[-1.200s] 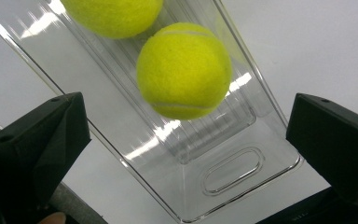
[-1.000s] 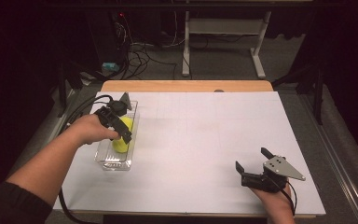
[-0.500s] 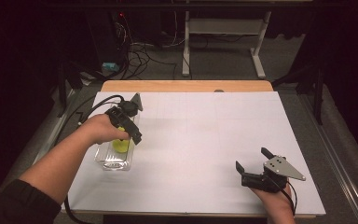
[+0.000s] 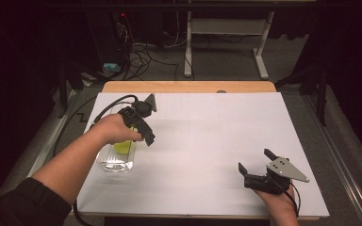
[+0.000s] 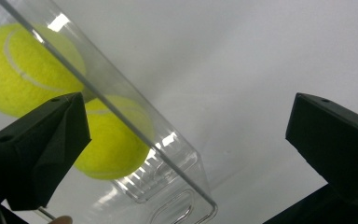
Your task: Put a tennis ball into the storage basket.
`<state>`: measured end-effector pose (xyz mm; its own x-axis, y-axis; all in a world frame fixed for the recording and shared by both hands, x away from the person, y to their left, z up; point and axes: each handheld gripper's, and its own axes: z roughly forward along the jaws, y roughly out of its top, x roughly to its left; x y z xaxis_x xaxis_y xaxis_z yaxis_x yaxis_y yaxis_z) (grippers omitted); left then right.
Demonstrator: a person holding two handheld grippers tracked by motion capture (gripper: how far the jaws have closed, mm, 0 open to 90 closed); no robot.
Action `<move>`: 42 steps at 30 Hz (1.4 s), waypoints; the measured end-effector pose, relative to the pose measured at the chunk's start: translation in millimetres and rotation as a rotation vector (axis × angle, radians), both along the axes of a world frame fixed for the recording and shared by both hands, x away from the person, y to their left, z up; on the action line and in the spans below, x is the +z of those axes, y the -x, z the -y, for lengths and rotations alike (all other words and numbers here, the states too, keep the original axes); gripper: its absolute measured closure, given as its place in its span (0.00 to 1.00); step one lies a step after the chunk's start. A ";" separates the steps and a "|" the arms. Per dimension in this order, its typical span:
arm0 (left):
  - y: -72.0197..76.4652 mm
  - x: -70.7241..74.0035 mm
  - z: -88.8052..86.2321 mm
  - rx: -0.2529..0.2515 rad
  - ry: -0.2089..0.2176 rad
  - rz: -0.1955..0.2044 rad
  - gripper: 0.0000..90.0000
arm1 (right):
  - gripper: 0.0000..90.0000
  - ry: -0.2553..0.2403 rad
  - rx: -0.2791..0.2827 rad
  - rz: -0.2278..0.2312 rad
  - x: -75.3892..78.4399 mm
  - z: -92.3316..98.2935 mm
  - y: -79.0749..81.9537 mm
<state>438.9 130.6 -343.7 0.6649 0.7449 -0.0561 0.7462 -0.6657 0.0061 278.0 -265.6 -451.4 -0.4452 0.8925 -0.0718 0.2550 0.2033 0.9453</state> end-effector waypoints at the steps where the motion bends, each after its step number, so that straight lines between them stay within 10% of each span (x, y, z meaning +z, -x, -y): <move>1: 0.2 0.4 2.5 -0.003 0.002 0.000 0.01 | 0.00 0.000 0.000 0.001 0.0 0.0 0.0; 22: 5.9 10.8 50.7 -0.074 0.053 0.004 0.01 | 0.00 -0.002 0.000 0.002 0.3 0.3 0.1; 42: 8.2 10.9 61.2 -0.097 0.074 0.007 0.01 | 0.00 0.000 0.000 0.004 0.5 1.0 0.1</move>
